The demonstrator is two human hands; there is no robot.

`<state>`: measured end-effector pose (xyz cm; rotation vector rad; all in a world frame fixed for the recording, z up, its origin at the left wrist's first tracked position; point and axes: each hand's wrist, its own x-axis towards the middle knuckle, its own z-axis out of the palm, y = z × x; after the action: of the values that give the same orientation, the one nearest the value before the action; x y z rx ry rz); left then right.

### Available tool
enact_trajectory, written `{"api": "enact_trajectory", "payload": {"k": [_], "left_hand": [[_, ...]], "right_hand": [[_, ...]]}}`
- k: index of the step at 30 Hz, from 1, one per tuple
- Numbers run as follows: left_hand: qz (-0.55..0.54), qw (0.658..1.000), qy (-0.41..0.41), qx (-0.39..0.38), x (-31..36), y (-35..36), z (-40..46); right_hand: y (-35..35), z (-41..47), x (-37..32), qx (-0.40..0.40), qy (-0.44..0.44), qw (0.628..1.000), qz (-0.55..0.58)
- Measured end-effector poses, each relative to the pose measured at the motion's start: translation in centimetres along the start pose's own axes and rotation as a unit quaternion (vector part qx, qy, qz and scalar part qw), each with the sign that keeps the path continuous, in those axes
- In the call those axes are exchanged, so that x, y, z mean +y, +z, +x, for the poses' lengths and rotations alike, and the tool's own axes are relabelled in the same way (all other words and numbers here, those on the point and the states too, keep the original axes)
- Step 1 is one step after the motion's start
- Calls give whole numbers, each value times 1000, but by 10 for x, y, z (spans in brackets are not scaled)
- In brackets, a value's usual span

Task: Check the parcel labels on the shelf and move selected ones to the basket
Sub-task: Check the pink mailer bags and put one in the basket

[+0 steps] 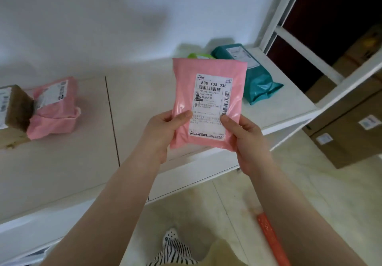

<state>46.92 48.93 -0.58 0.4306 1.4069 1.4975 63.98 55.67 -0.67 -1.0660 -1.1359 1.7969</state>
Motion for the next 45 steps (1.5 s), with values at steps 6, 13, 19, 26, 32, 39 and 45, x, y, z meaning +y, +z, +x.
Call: {"api": "enact_trajectory", "payload": {"k": [6, 13, 19, 26, 32, 39, 45], "left_hand": [[52, 995, -16, -86, -38, 96, -15], [121, 969, -69, -204, -132, 244, -73], [156, 937, -158, -270, -237, 354, -124], [251, 890, -206, -320, -328, 453, -148], [295, 843, -275, -356, -393, 524, -139], [412, 775, -321, -355, -500, 568, -108], [489, 753, -317, -305, -619, 568, -73]], "right_hand": [[-105, -43, -10, 66, -19, 997, 41], [-273, -124, 1, 202, -15, 977, 65], [-406, -200, 27, 303, 18, 948, 97], [-508, -251, 51, 403, 44, 897, 177], [-576, -256, 77, 480, 78, 850, 203], [-650, -229, 151, 542, 146, 800, 211], [-699, -190, 255, 571, 222, 772, 170]]}}
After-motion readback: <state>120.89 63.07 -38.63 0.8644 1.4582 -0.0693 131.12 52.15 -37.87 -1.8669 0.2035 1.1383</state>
